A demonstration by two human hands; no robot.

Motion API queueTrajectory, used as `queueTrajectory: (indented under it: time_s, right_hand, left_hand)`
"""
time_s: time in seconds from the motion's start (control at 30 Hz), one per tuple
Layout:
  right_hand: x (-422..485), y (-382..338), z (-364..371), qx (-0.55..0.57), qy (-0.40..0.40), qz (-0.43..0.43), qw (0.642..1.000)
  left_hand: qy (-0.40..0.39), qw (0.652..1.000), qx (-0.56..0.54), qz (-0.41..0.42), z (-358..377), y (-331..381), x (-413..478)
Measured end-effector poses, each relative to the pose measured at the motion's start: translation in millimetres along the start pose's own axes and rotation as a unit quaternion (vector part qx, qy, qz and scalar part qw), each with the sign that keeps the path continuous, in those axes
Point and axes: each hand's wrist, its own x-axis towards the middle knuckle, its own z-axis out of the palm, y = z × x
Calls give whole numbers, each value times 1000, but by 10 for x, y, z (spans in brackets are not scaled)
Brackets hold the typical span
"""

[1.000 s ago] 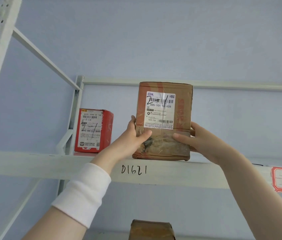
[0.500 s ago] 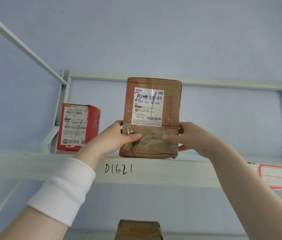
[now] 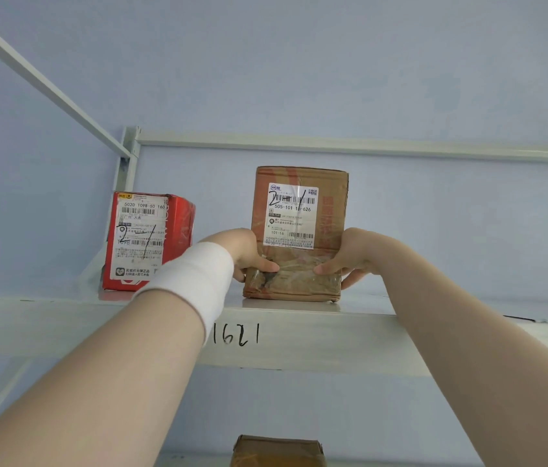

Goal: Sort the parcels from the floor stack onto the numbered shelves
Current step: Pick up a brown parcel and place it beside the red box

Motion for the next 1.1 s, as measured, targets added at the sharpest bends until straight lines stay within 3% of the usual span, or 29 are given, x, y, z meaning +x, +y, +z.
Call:
queueTrajectory:
  time_s: [0.6, 0.73, 0.83, 1.1]
  right_hand:
    - [-27, 91, 77, 25, 32, 33, 999]
    - [-189, 80, 0, -20, 123, 20, 992]
    - [-297, 93, 9, -22, 179, -9, 983]
    - [-905, 68, 230, -47, 192, -75, 977]
  left_hand:
    - [0, 999, -41, 4, 59, 2, -4]
    - [71, 997, 17, -3, -13, -34, -191]
    - [128, 992, 3, 17, -25, -102, -320]
    - [192, 980, -41, -5, 43, -91, -1053]
